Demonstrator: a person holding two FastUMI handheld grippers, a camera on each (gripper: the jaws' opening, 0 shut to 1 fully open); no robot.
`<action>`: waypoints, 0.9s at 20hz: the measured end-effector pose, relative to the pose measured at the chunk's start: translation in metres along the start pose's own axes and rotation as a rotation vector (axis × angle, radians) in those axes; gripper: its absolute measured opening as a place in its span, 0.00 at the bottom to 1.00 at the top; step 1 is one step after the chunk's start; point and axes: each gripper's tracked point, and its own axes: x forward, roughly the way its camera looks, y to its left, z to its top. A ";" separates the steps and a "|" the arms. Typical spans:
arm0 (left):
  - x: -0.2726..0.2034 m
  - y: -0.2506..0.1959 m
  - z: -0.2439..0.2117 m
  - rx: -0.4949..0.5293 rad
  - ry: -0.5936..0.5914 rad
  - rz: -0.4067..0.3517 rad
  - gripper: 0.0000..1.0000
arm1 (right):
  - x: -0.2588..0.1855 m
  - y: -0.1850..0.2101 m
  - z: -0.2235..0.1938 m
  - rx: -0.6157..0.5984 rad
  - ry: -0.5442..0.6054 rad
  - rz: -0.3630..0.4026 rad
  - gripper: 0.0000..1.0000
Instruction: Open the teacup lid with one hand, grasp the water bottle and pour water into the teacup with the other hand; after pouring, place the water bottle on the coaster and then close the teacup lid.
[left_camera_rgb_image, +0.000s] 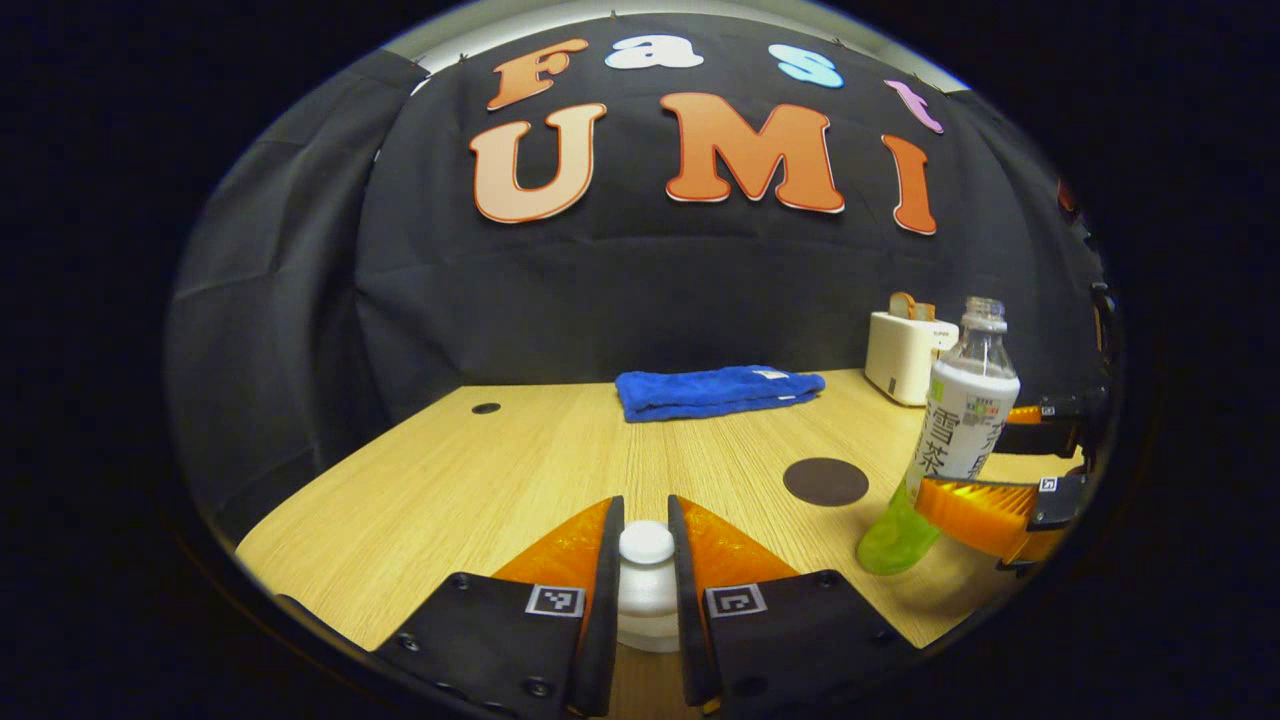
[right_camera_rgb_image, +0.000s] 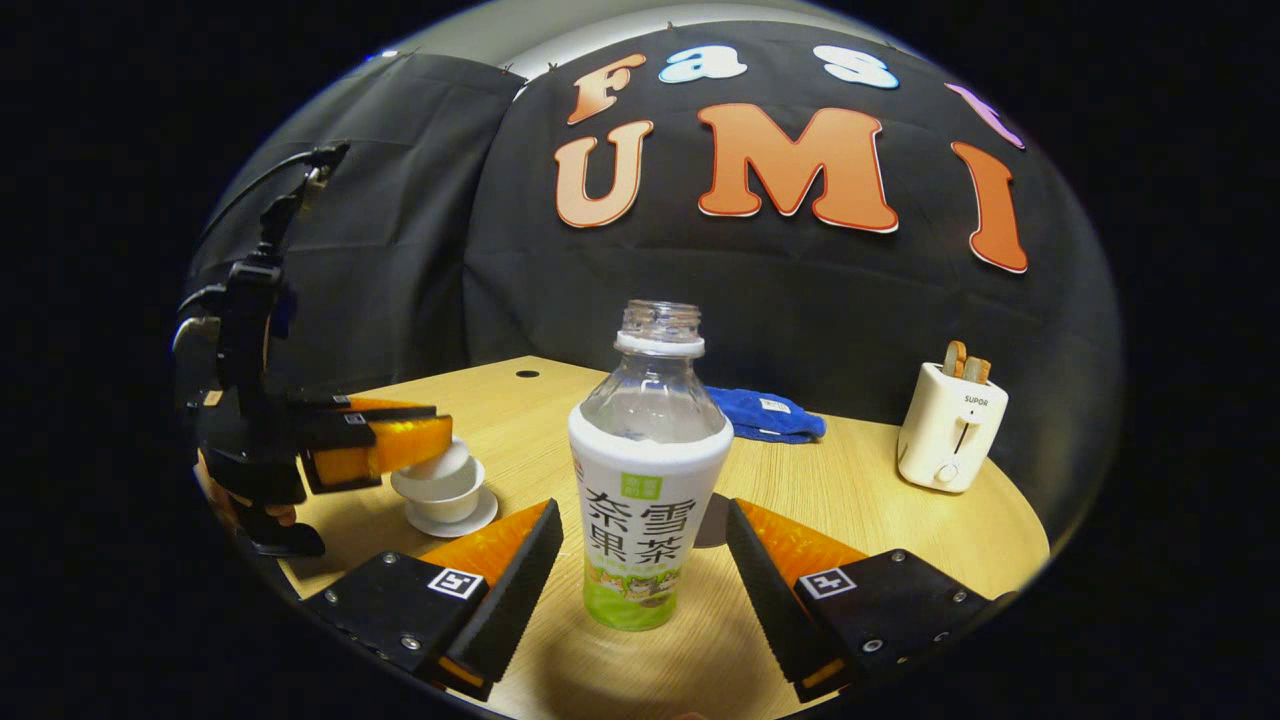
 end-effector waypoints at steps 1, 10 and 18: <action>-0.003 0.006 0.007 -0.005 -0.019 0.015 0.30 | 0.001 0.001 -0.001 0.004 0.006 0.004 0.99; -0.021 0.039 0.013 -0.024 -0.071 0.088 0.27 | 0.016 0.004 -0.017 0.039 0.091 -0.023 0.71; -0.040 0.075 0.008 -0.056 -0.086 0.143 0.30 | 0.019 -0.007 0.006 -0.150 0.124 -0.108 0.66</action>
